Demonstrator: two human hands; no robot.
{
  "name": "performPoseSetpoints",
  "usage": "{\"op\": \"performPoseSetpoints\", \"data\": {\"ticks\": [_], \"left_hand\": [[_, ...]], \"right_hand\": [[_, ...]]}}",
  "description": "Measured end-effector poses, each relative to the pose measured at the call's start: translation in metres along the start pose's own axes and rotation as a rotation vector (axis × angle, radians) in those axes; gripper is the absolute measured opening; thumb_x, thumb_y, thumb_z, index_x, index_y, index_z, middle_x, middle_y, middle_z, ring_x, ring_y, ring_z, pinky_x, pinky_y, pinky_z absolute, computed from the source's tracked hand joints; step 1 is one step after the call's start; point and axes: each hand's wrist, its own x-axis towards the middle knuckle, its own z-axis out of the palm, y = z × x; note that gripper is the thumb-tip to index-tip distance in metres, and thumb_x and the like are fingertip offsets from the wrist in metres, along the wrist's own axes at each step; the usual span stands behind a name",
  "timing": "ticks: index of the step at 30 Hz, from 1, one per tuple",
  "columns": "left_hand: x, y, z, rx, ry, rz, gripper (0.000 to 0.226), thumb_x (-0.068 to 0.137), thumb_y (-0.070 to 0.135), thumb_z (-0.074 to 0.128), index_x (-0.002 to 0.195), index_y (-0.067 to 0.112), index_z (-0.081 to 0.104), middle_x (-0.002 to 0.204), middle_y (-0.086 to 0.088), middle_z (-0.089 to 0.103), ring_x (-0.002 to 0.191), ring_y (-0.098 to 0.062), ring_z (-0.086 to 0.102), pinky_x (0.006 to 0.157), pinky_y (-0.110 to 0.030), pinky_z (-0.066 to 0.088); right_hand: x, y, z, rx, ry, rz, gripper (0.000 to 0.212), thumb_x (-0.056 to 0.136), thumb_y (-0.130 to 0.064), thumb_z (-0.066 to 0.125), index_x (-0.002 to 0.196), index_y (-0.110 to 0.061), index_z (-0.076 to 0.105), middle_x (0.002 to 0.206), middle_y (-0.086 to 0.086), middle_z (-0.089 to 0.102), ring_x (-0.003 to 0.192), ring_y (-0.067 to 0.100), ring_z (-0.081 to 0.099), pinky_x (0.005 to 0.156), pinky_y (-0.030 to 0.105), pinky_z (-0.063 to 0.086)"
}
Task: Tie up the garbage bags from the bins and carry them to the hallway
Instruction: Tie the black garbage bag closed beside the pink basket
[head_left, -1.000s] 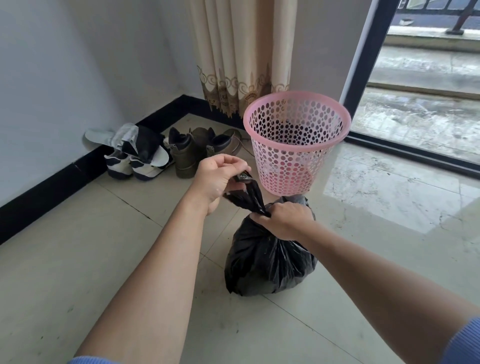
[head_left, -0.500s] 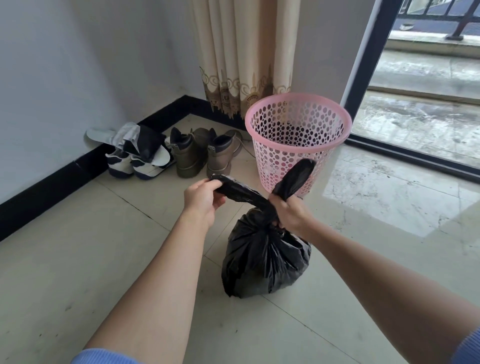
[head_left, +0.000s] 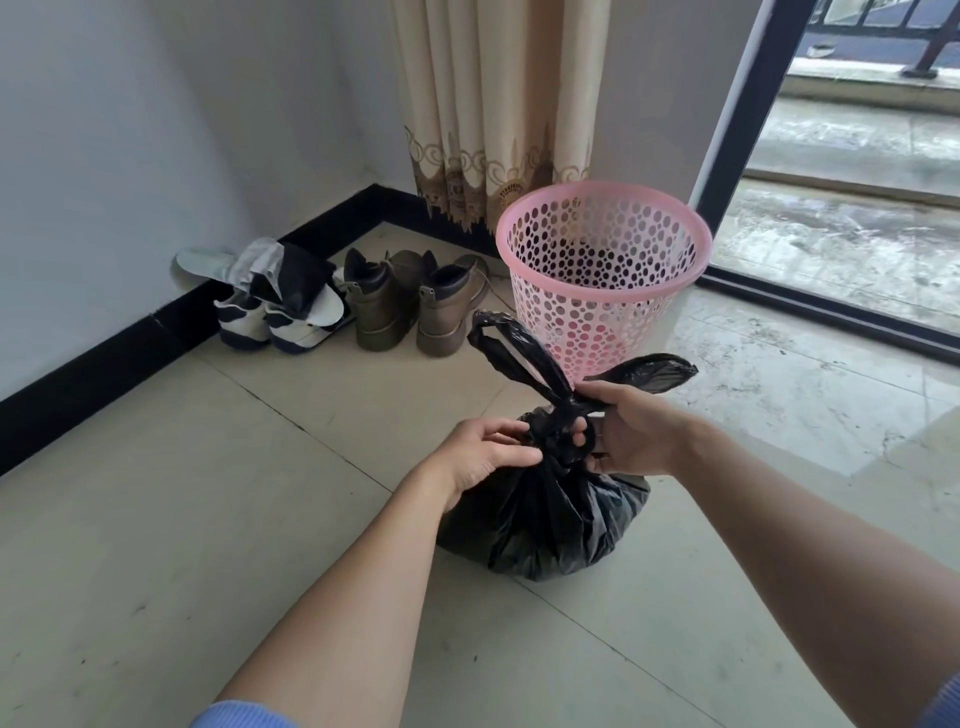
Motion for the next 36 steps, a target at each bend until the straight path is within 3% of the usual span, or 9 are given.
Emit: {"op": "performPoseSetpoints", "data": {"ticks": [4, 9, 13, 16, 23, 26, 30, 33, 36], "left_hand": [[0.003, 0.003, 0.001, 0.221, 0.031, 0.046, 0.021, 0.077, 0.026, 0.079, 0.094, 0.014, 0.075, 0.083, 0.0, 0.068, 0.087, -0.02, 0.064, 0.088, -0.032, 0.049], [0.005, 0.003, -0.004, 0.227, 0.103, 0.067, 0.016, 0.087, 0.011, 0.069, 0.072, 0.016, 0.064, 0.073, -0.004, 0.061, 0.071, -0.018, 0.056, 0.075, -0.027, 0.05], [0.004, 0.007, -0.005, 0.201, 0.107, 0.064, 0.011, 0.082, 0.02, 0.075, 0.08, 0.013, 0.067, 0.068, 0.002, 0.055, 0.066, -0.011, 0.051, 0.065, -0.022, 0.041], [0.004, 0.015, -0.003, 0.222, 0.048, 0.068, 0.013, 0.081, 0.022, 0.077, 0.079, 0.013, 0.067, 0.07, 0.0, 0.056, 0.067, -0.014, 0.051, 0.069, -0.026, 0.041], [0.002, 0.023, 0.006, 0.163, -0.15, 0.094, 0.019, 0.079, 0.011, 0.077, 0.095, 0.001, 0.073, 0.089, -0.007, 0.07, 0.085, -0.016, 0.062, 0.098, -0.033, 0.045], [0.002, 0.016, 0.007, 0.205, -0.105, 0.056, 0.011, 0.078, 0.014, 0.078, 0.07, 0.014, 0.071, 0.073, -0.001, 0.067, 0.075, -0.017, 0.06, 0.082, -0.031, 0.046], [0.005, -0.006, -0.004, 0.311, 0.083, -0.054, 0.019, 0.078, 0.016, 0.076, 0.062, 0.017, 0.064, 0.064, 0.0, 0.058, 0.068, -0.018, 0.055, 0.065, -0.024, 0.043], [0.003, -0.01, -0.01, 0.27, 0.186, -0.123, 0.012, 0.08, 0.02, 0.068, 0.083, 0.009, 0.071, 0.067, -0.001, 0.057, 0.061, -0.016, 0.05, 0.053, -0.02, 0.036], [0.013, 0.0, -0.007, 0.162, 0.48, 0.023, 0.018, 0.083, 0.023, 0.057, 0.084, 0.01, 0.069, 0.079, -0.003, 0.066, 0.076, -0.022, 0.058, 0.068, -0.028, 0.045]], "right_hand": [[-0.001, -0.002, -0.001, -0.044, -0.024, -0.037, 0.029, 0.091, -0.046, 0.055, 0.09, -0.017, 0.059, 0.07, 0.0, 0.054, 0.066, 0.015, 0.053, 0.067, 0.032, 0.038], [-0.006, -0.002, 0.004, -0.128, 0.005, -0.125, 0.014, 0.08, -0.01, 0.068, 0.093, -0.008, 0.063, 0.087, 0.009, 0.066, 0.075, 0.019, 0.062, 0.073, 0.032, 0.046], [0.006, -0.002, 0.011, -0.537, 0.385, -0.328, 0.02, 0.073, 0.011, 0.074, 0.087, 0.0, 0.066, 0.079, 0.01, 0.067, 0.069, 0.021, 0.063, 0.056, 0.024, 0.05], [0.019, 0.005, 0.012, -0.966, 0.575, -0.661, 0.032, 0.073, 0.011, 0.072, 0.065, -0.017, 0.059, 0.065, -0.002, 0.058, 0.071, 0.021, 0.059, 0.055, 0.023, 0.041], [0.013, 0.028, 0.017, -1.54, 1.071, -0.759, 0.013, 0.094, -0.006, 0.05, 0.09, -0.017, 0.043, 0.075, 0.001, 0.059, 0.06, 0.022, 0.048, 0.054, 0.031, 0.029], [0.022, 0.036, 0.016, -1.274, 0.96, -0.653, 0.017, 0.091, -0.003, 0.053, 0.084, -0.017, 0.048, 0.08, 0.005, 0.059, 0.069, 0.026, 0.056, 0.059, 0.035, 0.041], [0.022, 0.034, 0.029, -0.355, 0.439, -0.298, 0.007, 0.091, -0.019, 0.066, 0.095, -0.014, 0.063, 0.097, 0.014, 0.066, 0.076, 0.023, 0.063, 0.064, 0.031, 0.052], [0.022, 0.028, 0.022, -0.285, 0.566, -0.236, 0.031, 0.089, -0.039, 0.059, 0.11, -0.015, 0.058, 0.101, 0.01, 0.067, 0.075, 0.02, 0.063, 0.067, 0.031, 0.049], [0.019, 0.024, 0.011, -0.116, 0.772, -0.341, 0.044, 0.084, -0.04, 0.06, 0.104, -0.001, 0.06, 0.108, 0.023, 0.068, 0.094, 0.036, 0.068, 0.084, 0.046, 0.055]]}}
